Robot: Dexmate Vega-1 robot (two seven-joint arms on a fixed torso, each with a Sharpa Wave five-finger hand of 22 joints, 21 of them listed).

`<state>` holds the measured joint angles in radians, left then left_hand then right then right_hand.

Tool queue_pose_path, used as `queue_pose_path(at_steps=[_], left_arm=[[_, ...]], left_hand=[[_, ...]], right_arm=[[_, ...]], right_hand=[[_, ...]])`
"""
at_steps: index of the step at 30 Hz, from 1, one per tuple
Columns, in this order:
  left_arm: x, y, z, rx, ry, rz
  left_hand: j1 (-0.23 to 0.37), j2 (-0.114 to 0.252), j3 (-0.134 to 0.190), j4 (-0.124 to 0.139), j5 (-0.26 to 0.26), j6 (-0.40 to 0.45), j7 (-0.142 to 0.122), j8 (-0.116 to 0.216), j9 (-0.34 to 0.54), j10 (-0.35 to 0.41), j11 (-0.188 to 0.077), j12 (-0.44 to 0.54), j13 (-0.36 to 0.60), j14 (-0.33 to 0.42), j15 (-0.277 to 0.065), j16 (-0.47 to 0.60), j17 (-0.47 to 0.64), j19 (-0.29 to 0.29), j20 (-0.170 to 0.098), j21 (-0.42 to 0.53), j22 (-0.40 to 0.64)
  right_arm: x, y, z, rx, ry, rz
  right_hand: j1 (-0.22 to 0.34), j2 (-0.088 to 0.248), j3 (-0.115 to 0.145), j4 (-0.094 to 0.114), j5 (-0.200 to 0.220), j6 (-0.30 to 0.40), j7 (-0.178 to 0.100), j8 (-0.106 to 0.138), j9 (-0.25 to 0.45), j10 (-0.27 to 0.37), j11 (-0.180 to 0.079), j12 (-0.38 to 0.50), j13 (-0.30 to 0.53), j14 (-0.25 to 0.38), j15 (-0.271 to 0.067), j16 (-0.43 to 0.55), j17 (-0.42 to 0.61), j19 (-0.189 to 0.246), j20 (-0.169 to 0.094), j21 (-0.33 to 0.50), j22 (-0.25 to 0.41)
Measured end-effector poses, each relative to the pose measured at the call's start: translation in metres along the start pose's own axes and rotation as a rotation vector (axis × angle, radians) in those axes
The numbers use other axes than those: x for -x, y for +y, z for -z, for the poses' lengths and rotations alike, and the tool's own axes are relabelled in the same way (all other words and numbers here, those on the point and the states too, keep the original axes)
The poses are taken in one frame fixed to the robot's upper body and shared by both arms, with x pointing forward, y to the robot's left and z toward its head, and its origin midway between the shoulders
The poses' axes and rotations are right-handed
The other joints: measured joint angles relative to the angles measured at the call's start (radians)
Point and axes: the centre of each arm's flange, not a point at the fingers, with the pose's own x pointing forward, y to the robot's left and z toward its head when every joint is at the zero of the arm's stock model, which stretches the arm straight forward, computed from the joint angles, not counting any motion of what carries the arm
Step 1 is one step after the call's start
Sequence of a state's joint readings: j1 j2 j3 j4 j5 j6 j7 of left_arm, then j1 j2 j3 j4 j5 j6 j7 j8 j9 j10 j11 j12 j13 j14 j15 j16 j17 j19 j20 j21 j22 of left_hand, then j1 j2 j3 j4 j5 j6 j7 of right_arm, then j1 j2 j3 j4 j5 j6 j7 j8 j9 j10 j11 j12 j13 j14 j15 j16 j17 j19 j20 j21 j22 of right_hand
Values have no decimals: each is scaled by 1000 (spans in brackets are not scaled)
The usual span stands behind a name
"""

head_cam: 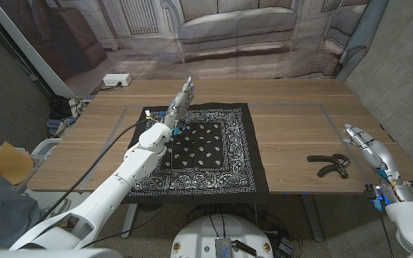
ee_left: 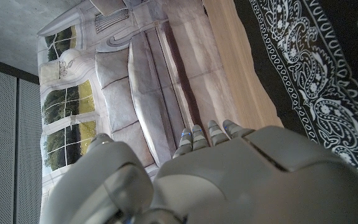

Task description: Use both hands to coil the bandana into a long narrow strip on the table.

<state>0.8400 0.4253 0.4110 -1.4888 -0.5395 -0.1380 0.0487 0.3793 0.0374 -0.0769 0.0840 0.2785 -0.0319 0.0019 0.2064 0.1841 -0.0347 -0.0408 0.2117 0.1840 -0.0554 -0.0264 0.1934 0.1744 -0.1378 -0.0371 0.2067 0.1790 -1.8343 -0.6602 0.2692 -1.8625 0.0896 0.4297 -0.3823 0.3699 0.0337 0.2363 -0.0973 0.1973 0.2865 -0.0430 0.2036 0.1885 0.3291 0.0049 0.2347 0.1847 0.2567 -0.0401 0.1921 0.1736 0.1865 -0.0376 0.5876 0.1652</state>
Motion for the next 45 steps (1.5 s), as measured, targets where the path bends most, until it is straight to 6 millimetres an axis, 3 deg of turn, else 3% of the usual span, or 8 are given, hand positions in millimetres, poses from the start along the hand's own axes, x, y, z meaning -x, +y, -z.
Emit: queue_pose_path(at_steps=[19, 28, 33, 34, 37, 42, 43, 45], left_arm=[[1, 1, -6, -15, 2, 3], [1, 3, -7, -24, 3, 0], [0, 3, -7, -28, 2, -3], [0, 3, -8, -28, 1, -3], [0, 3, -8, -28, 1, -3], [0, 4, -7, -27, 3, -4], [0, 4, -6, -26, 4, -5], [0, 3, -6, -24, 2, -5]], left_hand=[[3, 3, 0, 0, 0, 0, 0, 0, 0, 5, 5, -5, 0, 0, 0, -5, 0, 0, 0, 0, 0], [3, 3, 0, 0, 0, 0, 0, 0, 0, 5, 5, -5, 0, 0, 0, -5, 0, 0, 0, 0, 0], [3, 3, 0, 0, 0, 0, 0, 0, 0, 5, 5, -5, 0, 0, 0, -5, 0, 0, 0, 0, 0], [3, 3, 0, 0, 0, 0, 0, 0, 0, 5, 5, -5, 0, 0, 0, -5, 0, 0, 0, 0, 0], [5, 5, 0, 0, 0, 0, 0, 0, 0, 5, 5, -5, 0, 0, 0, -5, 5, 0, 0, 0, 0], [6, 6, -3, 3, 0, 0, 0, 0, 0, 5, 5, -9, 0, 0, 0, -5, 5, -4, 4, 0, 0], [6, 6, -3, 3, 0, 0, 0, 0, 0, 5, 5, -11, 0, 0, 0, -5, 5, -4, 4, 0, 0], [6, 6, -3, 3, 0, 0, 0, 0, 0, 5, 5, -11, 0, 0, 0, -5, 5, -4, 4, -3, 0]], right_arm=[[2, -14, -2, 355, 45, -27], [-1, -16, -9, 469, 59, -54], [-3, -14, -21, 476, 30, -75], [-3, -19, -10, 590, 82, -86], [-4, -18, -12, 631, 92, -108], [-9, -11, -32, 638, 40, -137], [-8, -15, -18, 722, 115, -171], [-10, -14, -20, 758, 130, -197]], right_hand=[[104, 26, 42, -55, 0, -28, -16, -12, 0, -46, -17, -24, 0, -42, -1, -11, -1, -29, -1, -55, 0], [131, 29, 51, -64, 0, -41, -28, -12, 0, -62, -22, -28, 0, -62, 1, -11, -1, -39, -4, -71, 5], [185, 22, 65, -79, 0, -75, -45, -19, 0, -101, -31, -39, 0, -85, 3, -11, -1, -45, 2, -95, 5], [200, 21, 69, -82, 0, -86, -44, -19, 0, -113, -29, -39, 0, -93, 2, -11, -1, -49, -2, -100, 5], [256, 5, 83, -85, 0, -128, -43, -21, 0, -157, -22, -46, 0, -128, 4, -19, -1, -63, 1, -125, 5], [334, -18, 99, -85, 0, -183, -34, -21, 0, -224, -18, -50, 0, -171, 13, -19, -1, -82, 0, -159, 5], [342, -22, 102, -88, 0, -193, -34, -20, 0, -231, -18, -50, 0, -174, 10, -19, -1, -82, 0, -163, 5], [356, -28, 106, -86, 0, -207, -30, -26, 0, -238, -16, -50, 0, -182, 13, -19, -1, -82, 0, -163, 5]])
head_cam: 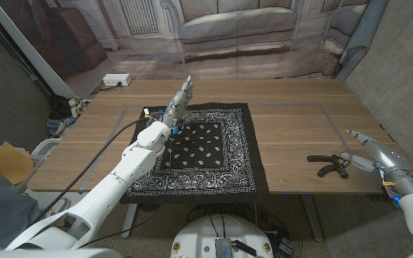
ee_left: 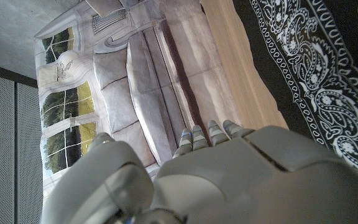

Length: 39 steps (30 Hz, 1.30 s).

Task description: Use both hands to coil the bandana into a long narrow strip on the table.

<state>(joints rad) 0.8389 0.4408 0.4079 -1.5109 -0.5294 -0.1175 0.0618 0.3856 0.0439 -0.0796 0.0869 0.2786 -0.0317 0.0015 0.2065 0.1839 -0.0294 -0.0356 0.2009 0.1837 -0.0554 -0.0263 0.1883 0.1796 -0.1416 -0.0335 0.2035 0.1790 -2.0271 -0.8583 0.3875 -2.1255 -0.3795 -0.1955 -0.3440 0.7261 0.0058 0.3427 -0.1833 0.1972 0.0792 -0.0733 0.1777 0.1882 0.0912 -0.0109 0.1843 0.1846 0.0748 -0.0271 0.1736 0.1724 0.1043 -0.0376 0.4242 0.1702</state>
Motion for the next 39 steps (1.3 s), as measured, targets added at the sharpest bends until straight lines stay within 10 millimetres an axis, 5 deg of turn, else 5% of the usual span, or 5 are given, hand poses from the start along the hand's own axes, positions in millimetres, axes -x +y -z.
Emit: queue_pose_path(at_steps=[20, 39], left_arm=[[4, 0, 2, 15, -10, -8], [5, -3, 4, 24, -11, -8]], left_hand=[[-7, 7, -9, 0, -5, 5, -5, 0, 0, 0, 0, 0, 0, 0, 0, 0, 0, 0, 0, -1, 0], [-9, 9, -13, 4, -9, 8, -1, 0, 0, 0, 0, 0, 0, 0, 0, 0, 0, -8, 8, -1, 0]], right_arm=[[-13, -8, -18, 139, 71, -239], [-28, 0, -20, 200, 111, -367]], right_hand=[[65, -23, 5, 5, 8, 1, 0, 11, 0, -2, -1, 9, 0, -9, 13, 4, 0, 0, 0, -31, 0], [110, -26, 11, 16, 8, -65, 19, 3, 0, -79, 18, 0, 0, -55, 38, 0, 0, -21, 14, -66, 5]])
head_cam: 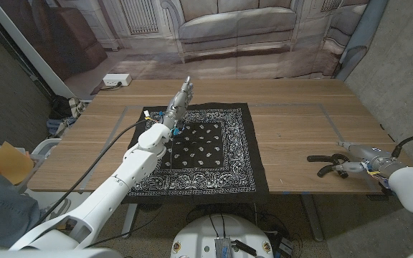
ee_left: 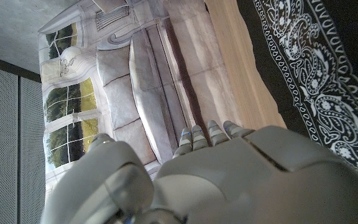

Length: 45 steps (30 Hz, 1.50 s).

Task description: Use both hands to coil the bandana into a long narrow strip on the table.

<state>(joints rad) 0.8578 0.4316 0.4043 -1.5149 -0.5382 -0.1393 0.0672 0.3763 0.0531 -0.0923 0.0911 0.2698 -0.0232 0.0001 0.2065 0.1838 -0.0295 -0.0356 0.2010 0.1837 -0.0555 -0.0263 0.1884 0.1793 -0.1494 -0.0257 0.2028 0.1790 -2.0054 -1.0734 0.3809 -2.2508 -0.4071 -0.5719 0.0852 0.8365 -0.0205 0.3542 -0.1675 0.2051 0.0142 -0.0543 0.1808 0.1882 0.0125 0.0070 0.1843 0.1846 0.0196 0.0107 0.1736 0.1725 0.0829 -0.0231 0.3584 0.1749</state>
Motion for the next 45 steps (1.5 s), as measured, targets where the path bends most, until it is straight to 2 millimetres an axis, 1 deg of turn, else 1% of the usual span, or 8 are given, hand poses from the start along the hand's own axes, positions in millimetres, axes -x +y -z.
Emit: queue_pose_path(at_steps=[3, 15, 21, 23, 27, 32, 35, 45], left_arm=[[1, 0, 0, 0, 0, 1], [2, 0, 0, 1, 1, 1], [2, -1, 0, 1, 1, 2], [2, -1, 0, 1, 1, 3], [2, -1, 0, 1, 1, 3], [1, -2, 1, 2, 4, 1], [1, -2, 1, 3, 5, 1], [2, -3, 4, 10, 9, -2]], left_hand=[[0, 0, 0, 0, 0, 0, 0, -8, 0, 0, 0, 0, 0, 0, 0, 0, 0, -3, 3, 0, 0], [0, 0, -3, 3, 0, 0, 0, -8, 0, 0, 0, 0, 0, 0, 0, 0, 0, 1, 7, 0, 0], [0, 0, -5, 5, 0, 0, 0, -8, 0, 0, 0, 0, 0, 0, 0, 0, 0, -3, 10, 0, 0], [0, 0, -5, 5, 0, 1, -1, -8, 0, 0, 0, 0, 0, 0, 0, 0, 0, -5, 12, 0, 0], [0, 0, -5, 5, 0, 4, -4, -8, 0, 0, 0, 0, 0, 0, 0, 0, 0, -5, 12, 0, 0], [0, 0, -6, 5, 0, 4, -4, -8, 0, 0, 0, 0, 0, 0, 0, 0, 0, -5, 12, 0, 0], [0, 0, -10, 1, 0, 4, -4, -8, 0, 0, 0, 0, 0, 0, 0, 0, 0, -5, 12, 0, 0], [0, 0, -10, 1, -4, 7, 0, -8, 0, 0, 0, 0, 0, 0, 0, 0, 0, -5, 12, 0, 4]], right_arm=[[-3, 1, 0, 6, 4, -16], [-13, 2, 3, 21, 27, -70], [-18, 3, 5, 25, 34, -92], [-20, 4, 5, 25, 36, -97], [-22, 5, 7, 28, 38, -106], [-24, 6, 6, 34, 27, -102], [-24, 6, 4, 38, 15, -94], [-26, 8, -3, 77, -21, -88]], right_hand=[[0, 0, -2, 2, 0, -8, 1, -1, 0, 0, 0, 0, 0, 0, 0, 0, 0, 0, 0, 0, 0], [0, 0, -2, 2, 0, -20, 2, -1, 0, -9, -2, 0, 0, 0, 0, 4, 0, 4, 4, -4, 0], [4, 4, -6, 6, 0, -20, 2, -1, 0, -9, -2, 8, 0, 4, -4, 8, 0, 4, 4, -12, 0], [8, 8, -6, 6, 0, -20, 2, 4, 0, -3, -1, 9, 0, 8, 0, 8, 1, 4, 3, -12, 0], [8, 8, -6, 6, 0, -19, 2, 4, 0, -1, -2, 9, 0, 13, -5, 8, 2, 15, 7, -12, 0], [17, 15, -6, 6, 0, -1, -17, 12, 0, 6, -10, 16, 0, 24, -9, 12, 2, 21, 3, -12, 0], [24, 13, -6, 6, 0, 11, -28, 16, 0, 13, -17, 18, 0, 28, -6, 15, 0, 31, 12, -11, 0], [41, 22, -6, 6, 0, 29, -47, 16, 0, 22, -25, 19, 0, 46, -3, 15, 0, 38, 20, -19, 0]])
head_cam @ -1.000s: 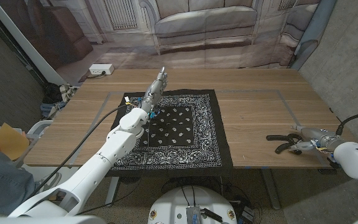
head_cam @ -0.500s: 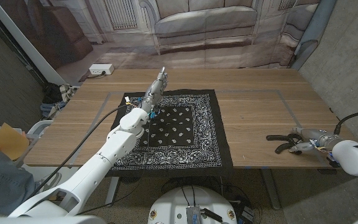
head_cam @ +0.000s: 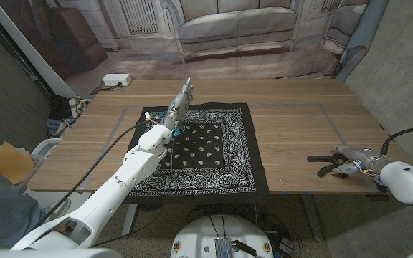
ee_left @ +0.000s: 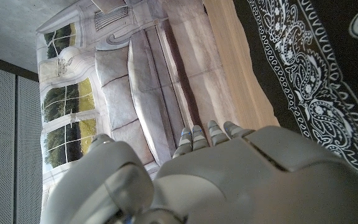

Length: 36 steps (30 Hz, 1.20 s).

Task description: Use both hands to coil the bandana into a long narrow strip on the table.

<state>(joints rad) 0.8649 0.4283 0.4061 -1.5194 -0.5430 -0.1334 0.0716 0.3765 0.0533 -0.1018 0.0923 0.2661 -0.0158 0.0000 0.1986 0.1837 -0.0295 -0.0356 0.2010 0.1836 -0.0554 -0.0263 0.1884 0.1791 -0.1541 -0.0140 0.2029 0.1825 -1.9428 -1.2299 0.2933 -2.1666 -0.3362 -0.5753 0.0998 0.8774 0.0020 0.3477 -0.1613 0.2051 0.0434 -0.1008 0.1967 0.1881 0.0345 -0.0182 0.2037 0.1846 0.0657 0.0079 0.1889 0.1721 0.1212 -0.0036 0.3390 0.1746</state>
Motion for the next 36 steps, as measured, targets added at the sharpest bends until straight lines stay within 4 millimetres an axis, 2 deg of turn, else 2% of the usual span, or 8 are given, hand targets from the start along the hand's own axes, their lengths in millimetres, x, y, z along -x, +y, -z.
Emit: queue_pose_path(at_steps=[6, 15, 22, 27, 30, 32, 35, 36], left_arm=[[1, 0, 3, 6, 5, -3], [4, 2, 6, 14, 5, -10], [5, 2, 7, 21, 3, -12], [5, 2, 7, 23, 2, -12], [6, 2, 7, 25, 2, -13], [6, 2, 7, 25, 2, -13], [6, 2, 7, 26, 2, -12], [6, 2, 8, 27, 3, -12]], left_hand=[[7, 7, -4, 4, 0, 0, 0, 0, 0, 0, 0, 0, 0, 0, 0, 0, 0, 0, 0, 0, 2], [7, 7, -4, 4, 0, 0, 0, 0, 0, 0, 0, 0, 0, 0, 0, 0, 0, 0, 0, 0, 2], [7, 7, -4, 4, 0, 4, -4, 0, 0, 1, -1, 0, 0, 0, 0, 0, 0, 0, 0, 0, 2], [7, 7, -4, 4, 0, 4, -4, 0, 0, 5, -5, 0, 0, 0, 0, 0, 0, 0, 0, 0, 2], [7, 7, -6, 6, 0, 4, -4, 0, 0, 5, -5, 0, 0, 0, 0, 0, 0, 0, 0, 0, 2], [7, 7, -8, 8, 0, 4, -4, 0, 0, 5, -5, 0, 0, 0, 0, 0, 0, 0, 0, 0, 2], [7, 7, -8, 8, 0, 4, -4, 0, 0, 4, -4, 0, 0, 0, 0, 0, 0, 0, 0, 0, 2], [7, 7, -8, 8, 0, 4, -4, 0, 0, 4, -4, 0, 0, 0, 0, 0, 0, 0, 0, 0, 2]], right_arm=[[-2, 2, -3, 21, -10, -7], [-6, 7, -5, 43, -16, -25], [-9, 14, -6, 64, -15, -28], [-12, 18, -6, 80, -11, -23], [-13, 20, -6, 90, -6, -12], [-14, 23, -7, 101, -10, -20], [-14, 26, -8, 113, -14, -31], [-14, 22, -7, 104, -5, 20]], right_hand=[[10, 3, 0, 0, 0, 25, -25, 15, 0, 7, -7, 4, 0, 4, -4, 0, 0, 7, -7, -4, 0], [16, 8, -1, 7, 0, 110, -55, 39, 0, 42, -17, 19, 0, 20, -10, 0, 3, 16, -16, -15, 0], [35, 27, -13, 18, -8, 258, -97, 69, 0, 108, -42, 36, -1, 61, -36, 4, 3, 37, -35, -32, 4], [39, 30, -35, 18, -9, 371, -117, 78, 0, 229, -77, 66, -3, 124, -46, 11, 3, 86, -36, -35, 5], [48, 34, -40, 16, -16, 422, -113, 78, 0, 283, -90, 85, -6, 164, -46, 11, 3, 115, -36, -35, 5], [50, 37, -43, 15, -19, 445, -101, 84, 0, 299, -88, 93, -6, 188, -48, 11, 3, 130, -38, -35, 9], [50, 37, -49, 15, -20, 461, -85, 92, 1, 320, -100, 95, -6, 211, -50, 19, 3, 143, -36, -35, 10], [50, 37, -50, 13, -20, 467, -79, 93, 1, 326, -101, 95, -5, 218, -49, 19, 3, 145, -37, -35, 10]])
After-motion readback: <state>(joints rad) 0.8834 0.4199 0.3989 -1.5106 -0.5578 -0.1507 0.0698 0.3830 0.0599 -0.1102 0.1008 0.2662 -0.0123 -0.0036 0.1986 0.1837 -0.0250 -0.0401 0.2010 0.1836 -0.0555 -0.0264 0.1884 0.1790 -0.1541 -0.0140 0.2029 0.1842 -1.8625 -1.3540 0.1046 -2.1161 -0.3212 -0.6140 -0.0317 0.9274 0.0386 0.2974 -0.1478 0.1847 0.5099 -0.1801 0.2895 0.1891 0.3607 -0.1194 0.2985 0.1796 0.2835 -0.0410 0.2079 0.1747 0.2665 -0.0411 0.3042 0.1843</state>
